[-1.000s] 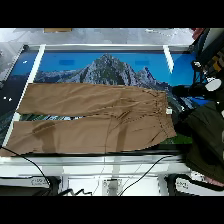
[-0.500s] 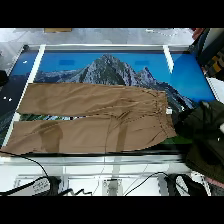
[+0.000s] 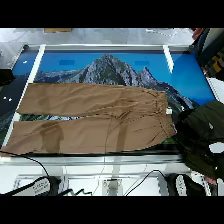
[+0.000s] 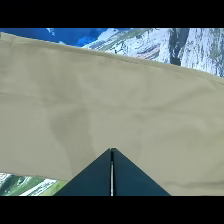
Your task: Fold the clothes and pants, and hang the long-sleeved shirts on hangers.
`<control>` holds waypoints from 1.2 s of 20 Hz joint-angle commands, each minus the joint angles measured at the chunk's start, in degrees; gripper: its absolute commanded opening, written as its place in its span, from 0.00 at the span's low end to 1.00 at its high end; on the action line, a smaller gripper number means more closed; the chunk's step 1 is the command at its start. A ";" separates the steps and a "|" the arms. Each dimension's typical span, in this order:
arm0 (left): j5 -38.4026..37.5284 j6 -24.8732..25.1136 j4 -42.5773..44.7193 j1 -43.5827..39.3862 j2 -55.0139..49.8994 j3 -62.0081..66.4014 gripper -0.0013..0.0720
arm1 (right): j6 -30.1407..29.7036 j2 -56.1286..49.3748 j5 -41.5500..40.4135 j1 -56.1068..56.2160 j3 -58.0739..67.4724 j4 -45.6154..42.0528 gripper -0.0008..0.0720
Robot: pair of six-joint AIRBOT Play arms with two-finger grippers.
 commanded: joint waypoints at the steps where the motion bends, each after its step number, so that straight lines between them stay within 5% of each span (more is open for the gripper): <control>1: -0.07 0.13 -0.04 -0.11 0.02 -0.02 0.04 | -2.51 -6.99 -6.27 -0.22 -0.79 5.20 0.65; 7: 2.43 0.15 0.02 -0.04 0.02 -0.02 0.06 | -18.10 -18.49 -14.27 -0.22 -0.79 19.04 0.63; 9: 2.05 0.13 2.10 -0.04 0.02 -0.02 0.34 | -23.43 -21.49 -15.45 -0.22 -0.81 22.99 0.63; 10: 1.55 0.13 3.21 -0.02 0.02 -0.02 0.63 | -25.77 -22.51 -16.20 -0.22 -0.79 24.22 0.63; 11: 0.55 0.17 4.63 0.00 0.02 0.00 0.74 | -27.50 -23.12 -16.76 -0.22 -0.79 25.18 0.52; 14: -4.15 0.15 12.57 0.04 0.02 -0.02 0.59 | -28.68 -22.25 -16.09 -0.22 -0.79 25.75 0.28; 16: -7.82 0.15 18.43 0.74 0.02 -0.02 0.16 | -30.10 -20.24 -14.56 -0.22 -0.79 25.66 0.14; 17: -9.62 0.15 20.46 1.44 0.02 -0.02 0.04 | -30.08 -18.64 -13.99 -0.22 -0.79 25.57 0.05; 24: -23.21 -3.45 21.64 17.33 0.66 -8.63 0.04 | -30.08 -7.65 -13.90 -0.22 -0.79 25.38 0.05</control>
